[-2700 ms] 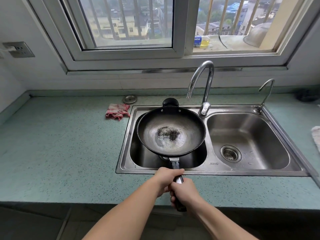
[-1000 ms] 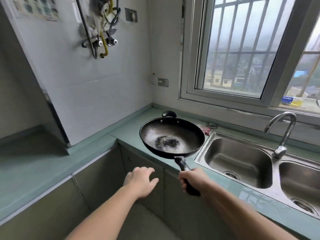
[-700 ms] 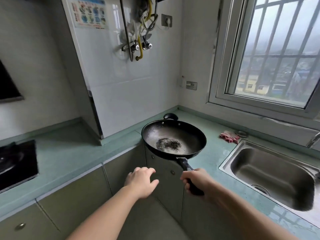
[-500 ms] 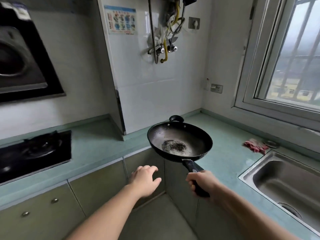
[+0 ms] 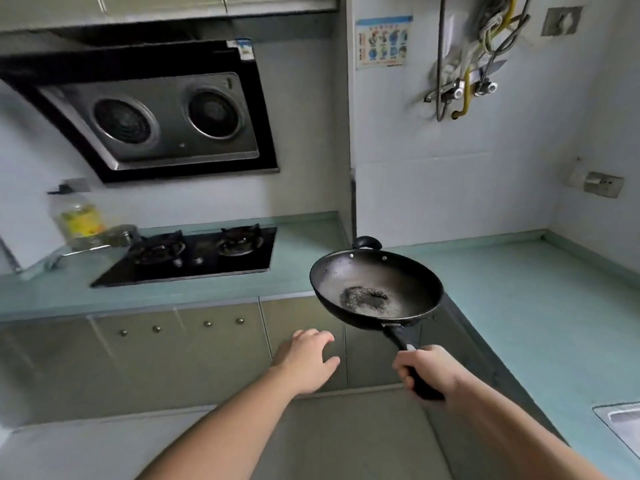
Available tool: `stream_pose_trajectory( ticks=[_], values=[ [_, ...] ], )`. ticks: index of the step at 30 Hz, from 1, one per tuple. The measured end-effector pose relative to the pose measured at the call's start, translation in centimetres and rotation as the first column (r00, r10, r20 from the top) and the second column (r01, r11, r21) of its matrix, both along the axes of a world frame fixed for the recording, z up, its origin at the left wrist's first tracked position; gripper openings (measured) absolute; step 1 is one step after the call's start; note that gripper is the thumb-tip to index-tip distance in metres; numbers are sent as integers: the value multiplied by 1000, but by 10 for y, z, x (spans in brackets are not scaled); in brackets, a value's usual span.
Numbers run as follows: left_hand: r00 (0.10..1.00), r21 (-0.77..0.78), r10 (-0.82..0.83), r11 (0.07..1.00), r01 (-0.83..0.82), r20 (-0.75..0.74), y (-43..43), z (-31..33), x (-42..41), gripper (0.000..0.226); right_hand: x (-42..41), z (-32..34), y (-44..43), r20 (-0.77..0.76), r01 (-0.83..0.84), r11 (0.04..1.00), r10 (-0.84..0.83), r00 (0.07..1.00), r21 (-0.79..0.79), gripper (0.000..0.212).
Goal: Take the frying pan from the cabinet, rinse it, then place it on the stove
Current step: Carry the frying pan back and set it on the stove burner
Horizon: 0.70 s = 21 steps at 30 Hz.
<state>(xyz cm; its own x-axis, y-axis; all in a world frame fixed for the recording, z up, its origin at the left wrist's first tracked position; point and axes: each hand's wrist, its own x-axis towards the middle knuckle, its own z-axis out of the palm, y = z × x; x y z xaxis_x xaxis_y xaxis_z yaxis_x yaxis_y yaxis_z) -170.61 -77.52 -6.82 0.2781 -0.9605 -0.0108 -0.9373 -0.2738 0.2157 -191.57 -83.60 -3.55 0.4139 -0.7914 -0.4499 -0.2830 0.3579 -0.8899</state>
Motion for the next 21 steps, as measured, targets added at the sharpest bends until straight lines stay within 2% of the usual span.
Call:
stream_pose_trajectory(
  ticks=[10, 16, 21],
  values=[
    [975, -46, 222, 974, -221, 8, 88, 11, 87, 46, 100, -1, 39, 81, -178, 980, 171, 982, 90, 27],
    [949, -86, 315, 945, -315, -13, 140, 12, 165, 46, 183, 8, 72, 11, -275, 961, 275, 962, 12, 29],
    [929, -107, 366, 923, -369, -45, 175, 11, 236, 46, 261, 8, 97, 1, -313, 950, 313, 950, 21, 29]
  ],
)
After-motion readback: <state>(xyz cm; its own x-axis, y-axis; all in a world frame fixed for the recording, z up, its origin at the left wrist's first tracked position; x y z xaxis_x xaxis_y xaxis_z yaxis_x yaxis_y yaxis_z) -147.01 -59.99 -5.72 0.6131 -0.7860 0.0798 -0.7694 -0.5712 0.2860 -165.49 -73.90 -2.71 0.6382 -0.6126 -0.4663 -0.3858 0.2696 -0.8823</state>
